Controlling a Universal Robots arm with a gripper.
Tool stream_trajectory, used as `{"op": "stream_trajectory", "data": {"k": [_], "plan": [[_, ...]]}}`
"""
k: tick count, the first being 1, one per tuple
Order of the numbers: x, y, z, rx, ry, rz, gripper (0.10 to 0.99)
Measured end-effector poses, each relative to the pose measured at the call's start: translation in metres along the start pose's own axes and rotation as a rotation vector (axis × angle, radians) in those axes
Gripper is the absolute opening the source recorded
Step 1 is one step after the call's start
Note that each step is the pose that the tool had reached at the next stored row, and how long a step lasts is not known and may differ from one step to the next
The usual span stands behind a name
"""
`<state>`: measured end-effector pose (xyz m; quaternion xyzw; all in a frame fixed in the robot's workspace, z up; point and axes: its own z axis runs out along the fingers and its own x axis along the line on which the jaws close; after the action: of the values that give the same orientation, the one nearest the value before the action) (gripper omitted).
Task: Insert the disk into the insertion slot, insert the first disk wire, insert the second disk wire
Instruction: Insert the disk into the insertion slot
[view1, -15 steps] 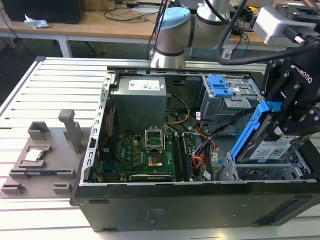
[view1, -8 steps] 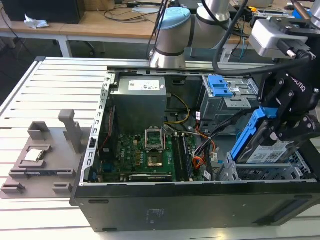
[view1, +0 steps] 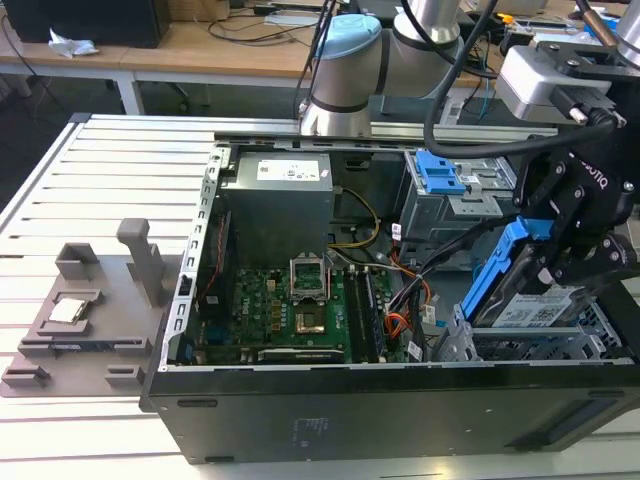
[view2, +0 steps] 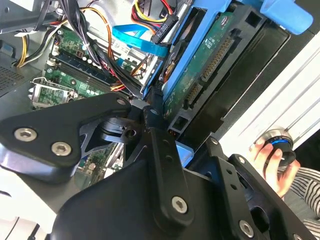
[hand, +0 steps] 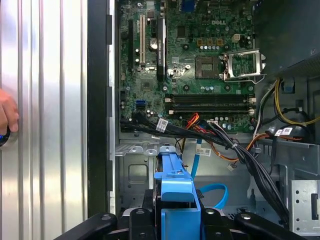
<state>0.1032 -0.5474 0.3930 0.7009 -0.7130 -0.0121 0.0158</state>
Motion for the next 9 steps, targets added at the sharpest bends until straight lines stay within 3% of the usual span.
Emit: {"op": "stream_trajectory", "data": {"k": [2, 4, 9], "plan": [[0.0000, 0.0000, 0.0001, 0.000, 0.0000, 0.000, 0.376], [0.0000, 0.0000, 0.0003, 0.000, -0.0002, 0.000, 0.502], [0.0000, 0.0000, 0.0004, 0.000, 0.0000, 0.000, 0.482]]}}
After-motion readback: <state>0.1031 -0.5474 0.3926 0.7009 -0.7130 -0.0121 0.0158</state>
